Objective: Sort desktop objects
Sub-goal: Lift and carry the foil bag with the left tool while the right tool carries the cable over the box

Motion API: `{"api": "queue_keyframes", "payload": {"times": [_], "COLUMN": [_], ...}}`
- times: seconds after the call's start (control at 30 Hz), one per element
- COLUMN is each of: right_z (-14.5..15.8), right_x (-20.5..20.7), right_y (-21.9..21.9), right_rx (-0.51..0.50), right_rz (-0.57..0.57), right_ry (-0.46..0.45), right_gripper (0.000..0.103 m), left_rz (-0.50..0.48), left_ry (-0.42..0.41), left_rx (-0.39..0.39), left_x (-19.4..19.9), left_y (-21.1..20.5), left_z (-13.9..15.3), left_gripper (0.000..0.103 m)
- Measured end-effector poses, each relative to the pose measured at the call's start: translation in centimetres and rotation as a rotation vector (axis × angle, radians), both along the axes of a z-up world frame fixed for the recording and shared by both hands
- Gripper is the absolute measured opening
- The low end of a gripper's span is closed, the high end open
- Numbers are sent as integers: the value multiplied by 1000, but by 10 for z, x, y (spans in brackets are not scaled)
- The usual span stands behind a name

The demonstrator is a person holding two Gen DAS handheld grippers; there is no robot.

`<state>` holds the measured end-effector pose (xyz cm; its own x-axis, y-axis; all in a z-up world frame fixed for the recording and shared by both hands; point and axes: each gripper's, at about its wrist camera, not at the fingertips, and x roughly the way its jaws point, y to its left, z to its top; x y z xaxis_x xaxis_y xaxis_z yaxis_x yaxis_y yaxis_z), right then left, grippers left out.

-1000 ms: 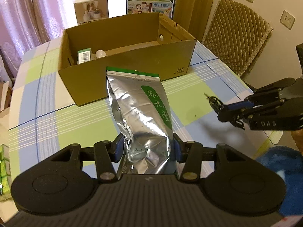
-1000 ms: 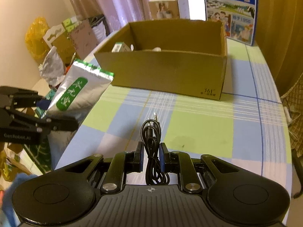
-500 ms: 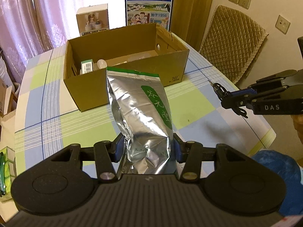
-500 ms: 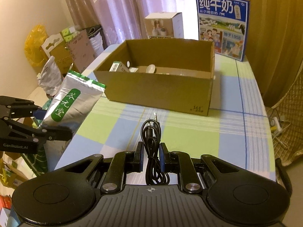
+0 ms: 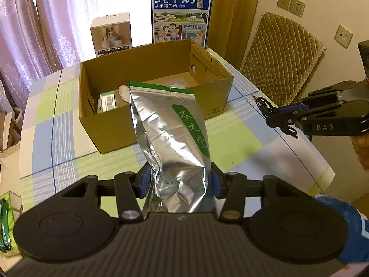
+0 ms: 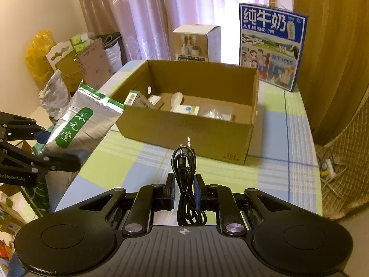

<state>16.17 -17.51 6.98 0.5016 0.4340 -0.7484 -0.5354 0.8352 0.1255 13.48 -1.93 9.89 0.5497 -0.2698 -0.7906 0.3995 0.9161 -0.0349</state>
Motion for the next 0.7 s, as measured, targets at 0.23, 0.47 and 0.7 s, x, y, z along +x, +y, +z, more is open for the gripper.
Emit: {"api": "queue_keyframes", "payload": {"times": [0.23, 0.47, 0.7], "right_z": [8, 13, 13], "right_x": [19, 44, 71], "right_y": [12, 16, 14], "right_rx": [-8, -7, -4], "right_rz": [17, 19, 8], "right_ry": [-25, -33, -25], "right_gripper": [13, 13, 13], "left_rz": [-2, -9, -10], "left_ry": [-1, 5, 6], "left_rx": [15, 5, 44], "left_x": [21, 42, 72], "left_y": [2, 5, 7], "left_z": [6, 11, 20], "left_gripper": [45, 45, 45]}}
